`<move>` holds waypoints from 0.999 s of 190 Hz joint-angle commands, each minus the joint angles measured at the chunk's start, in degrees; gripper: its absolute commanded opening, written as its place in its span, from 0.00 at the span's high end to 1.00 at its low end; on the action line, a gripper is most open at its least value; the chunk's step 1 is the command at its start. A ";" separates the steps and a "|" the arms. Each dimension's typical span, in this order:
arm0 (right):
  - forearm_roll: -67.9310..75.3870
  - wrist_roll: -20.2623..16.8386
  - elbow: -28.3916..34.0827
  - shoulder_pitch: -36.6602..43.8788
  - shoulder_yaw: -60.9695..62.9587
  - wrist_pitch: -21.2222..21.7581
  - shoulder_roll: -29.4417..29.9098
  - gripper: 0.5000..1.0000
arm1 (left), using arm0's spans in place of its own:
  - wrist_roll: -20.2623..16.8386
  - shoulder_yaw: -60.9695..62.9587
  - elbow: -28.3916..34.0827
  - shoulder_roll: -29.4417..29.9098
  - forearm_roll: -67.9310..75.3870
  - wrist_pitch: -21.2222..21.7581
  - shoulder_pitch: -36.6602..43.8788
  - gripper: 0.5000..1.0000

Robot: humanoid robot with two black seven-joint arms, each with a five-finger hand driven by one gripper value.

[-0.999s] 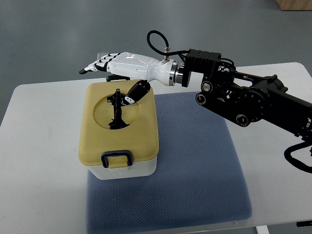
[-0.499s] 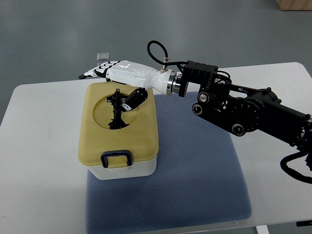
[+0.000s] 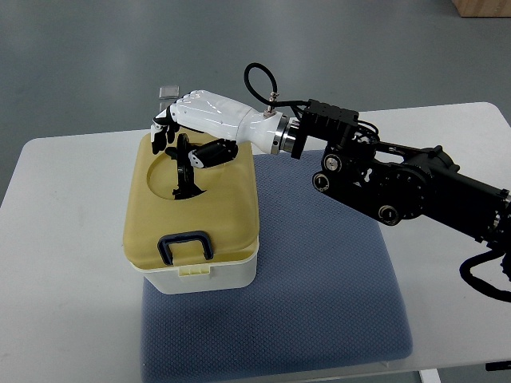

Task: Open white storage box with right hand
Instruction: 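Lift the yellow lid off the white box with the right hand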

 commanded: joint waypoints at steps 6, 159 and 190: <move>0.15 0.06 1.82 0.50 0.09 -0.73 -1.96 1.00 | -0.05 0.00 0.00 0.00 0.00 0.00 -0.05 0.00; 3.14 6.32 11.22 -3.54 1.32 -0.55 -36.41 1.00 | 0.22 0.09 -0.18 0.00 0.00 0.00 -0.05 0.00; 2.61 6.32 8.06 -7.76 0.97 -0.55 -36.68 1.00 | 1.18 0.09 -0.79 0.00 0.00 0.00 -0.05 0.00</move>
